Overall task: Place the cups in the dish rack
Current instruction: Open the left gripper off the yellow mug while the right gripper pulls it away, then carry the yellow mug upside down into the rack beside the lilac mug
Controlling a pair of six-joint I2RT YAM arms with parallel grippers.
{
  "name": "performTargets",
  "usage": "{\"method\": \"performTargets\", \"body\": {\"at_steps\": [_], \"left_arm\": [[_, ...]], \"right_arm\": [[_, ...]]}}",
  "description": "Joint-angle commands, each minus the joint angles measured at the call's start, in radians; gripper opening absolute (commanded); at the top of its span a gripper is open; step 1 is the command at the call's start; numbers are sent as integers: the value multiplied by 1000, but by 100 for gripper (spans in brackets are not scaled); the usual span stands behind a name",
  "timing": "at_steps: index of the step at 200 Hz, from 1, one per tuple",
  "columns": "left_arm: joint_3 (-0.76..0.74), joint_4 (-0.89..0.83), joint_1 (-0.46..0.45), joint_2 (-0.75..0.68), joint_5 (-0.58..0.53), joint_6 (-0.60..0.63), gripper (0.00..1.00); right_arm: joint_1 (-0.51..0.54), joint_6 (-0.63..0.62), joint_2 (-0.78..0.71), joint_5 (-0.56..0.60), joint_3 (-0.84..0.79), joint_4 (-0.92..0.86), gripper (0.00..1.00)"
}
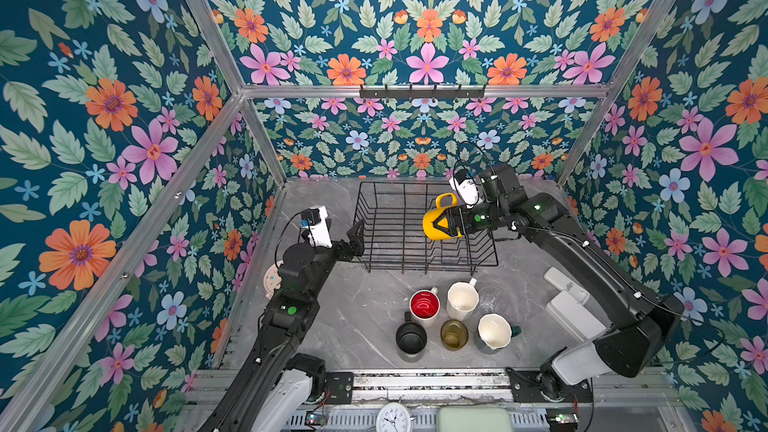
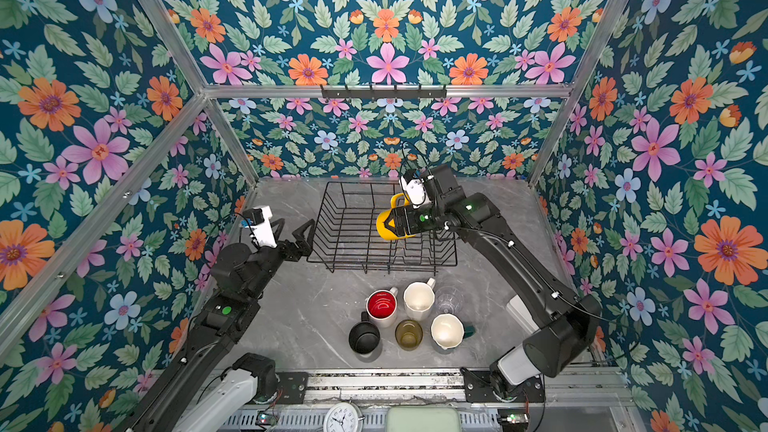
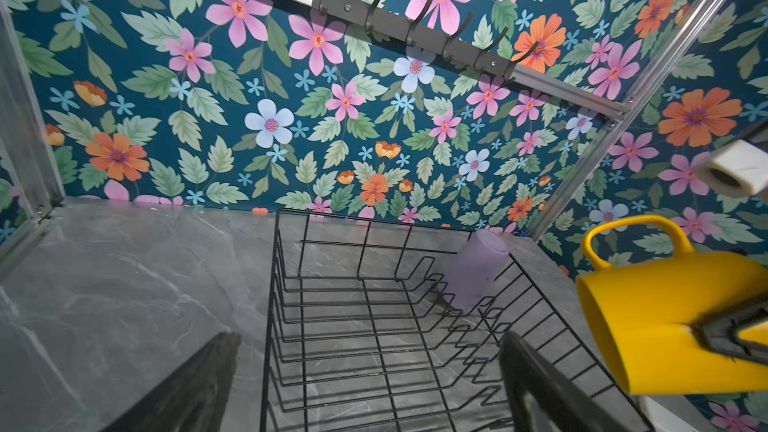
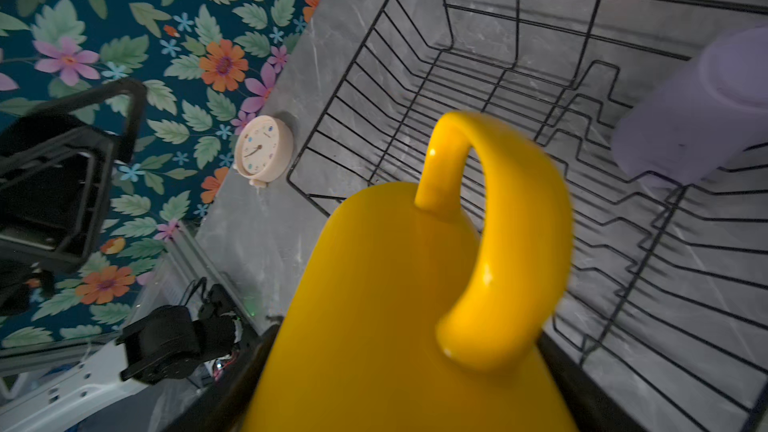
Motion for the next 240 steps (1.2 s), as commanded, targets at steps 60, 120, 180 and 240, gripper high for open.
{"method": "performTargets", "body": {"at_steps": [60,120,180,240], "left_arm": [[9,79,28,-2,-2,109,100],[75,122,45,70,37,164,100],[24,123,56,50,46,157,100],[20,114,64,38,50,156,100]], "right_arm": [[1,-122,202,198,217,-163,0],[0,-194,346,255,357,-226,0],[-10,-263,568,303,629,-347,0],[-31,-280,763,337,892,-419,0]]}}
